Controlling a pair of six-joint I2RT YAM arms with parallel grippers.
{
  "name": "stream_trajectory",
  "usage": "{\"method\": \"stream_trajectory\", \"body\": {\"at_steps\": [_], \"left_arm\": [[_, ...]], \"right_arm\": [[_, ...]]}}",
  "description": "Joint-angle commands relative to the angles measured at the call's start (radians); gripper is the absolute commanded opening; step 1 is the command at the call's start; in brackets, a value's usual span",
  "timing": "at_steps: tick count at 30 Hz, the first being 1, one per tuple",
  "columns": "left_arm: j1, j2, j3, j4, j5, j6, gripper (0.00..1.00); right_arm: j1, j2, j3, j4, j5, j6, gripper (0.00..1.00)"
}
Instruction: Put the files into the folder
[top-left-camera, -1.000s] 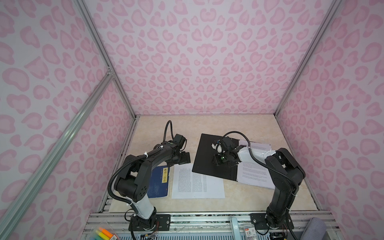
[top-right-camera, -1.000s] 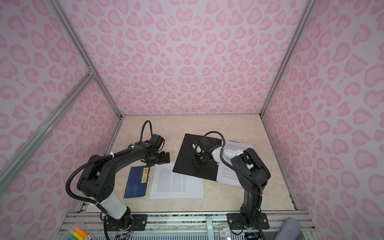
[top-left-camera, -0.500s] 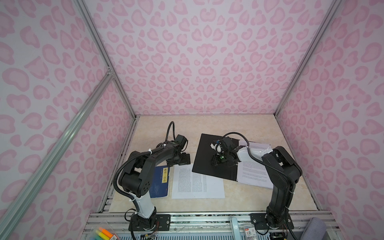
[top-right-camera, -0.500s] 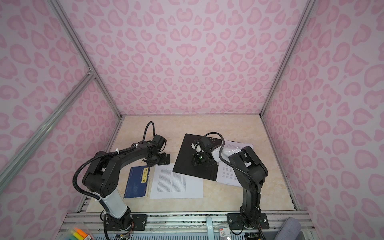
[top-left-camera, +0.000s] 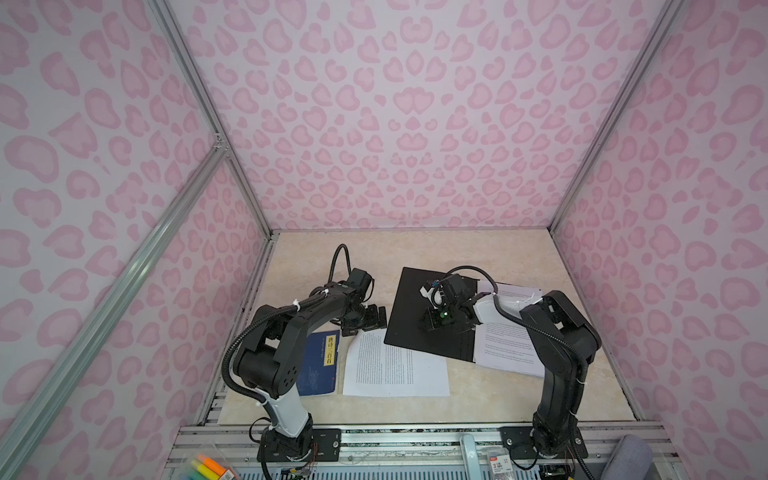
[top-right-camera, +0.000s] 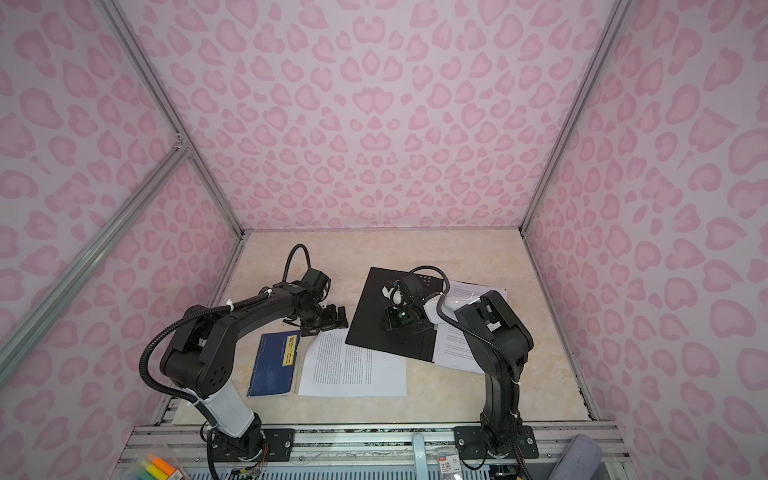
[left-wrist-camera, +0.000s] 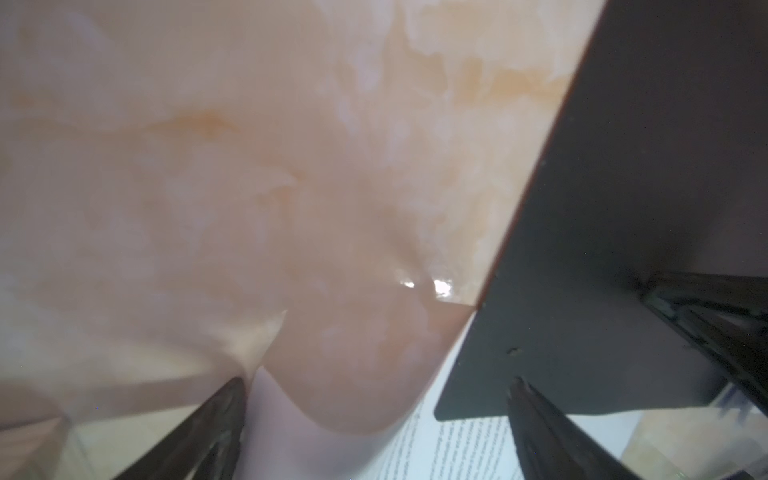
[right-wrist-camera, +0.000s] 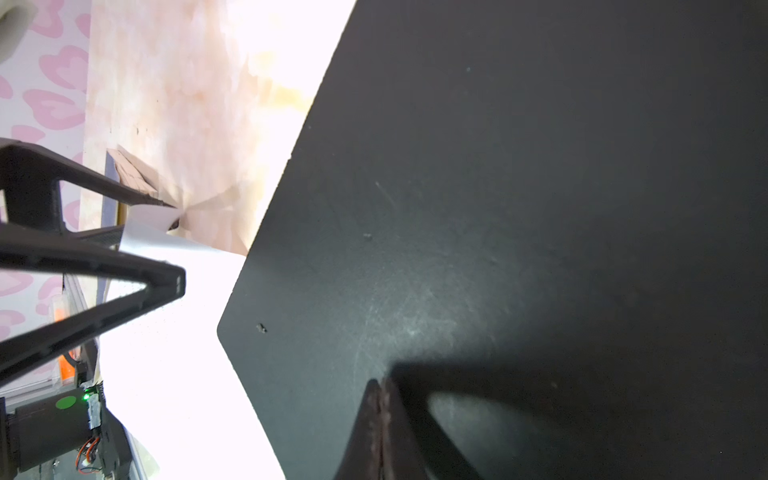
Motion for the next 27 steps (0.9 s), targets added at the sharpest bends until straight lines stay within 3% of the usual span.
{"method": "stream_trajectory", "body": {"at_steps": [1,10,27], "left_arm": [[0.006,-0.04,0.007,0.019,0.1,-0.018,0.99],[0.009,-0.144,-0.063,0.08,0.28,-0.051,0.97],[0.003,-0.283,-0.212,0.056,0.246,-0.088,0.97]], "right_arm": [[0.0,0.025,-0.02,-0.127,0.057,0.007,0.06],[-0.013,0.032,-0.029,-0.1,0.025,0.017,0.06],[-0.026,0.021,-0.045,-0.072,-0.007,0.037,0.05]]}}
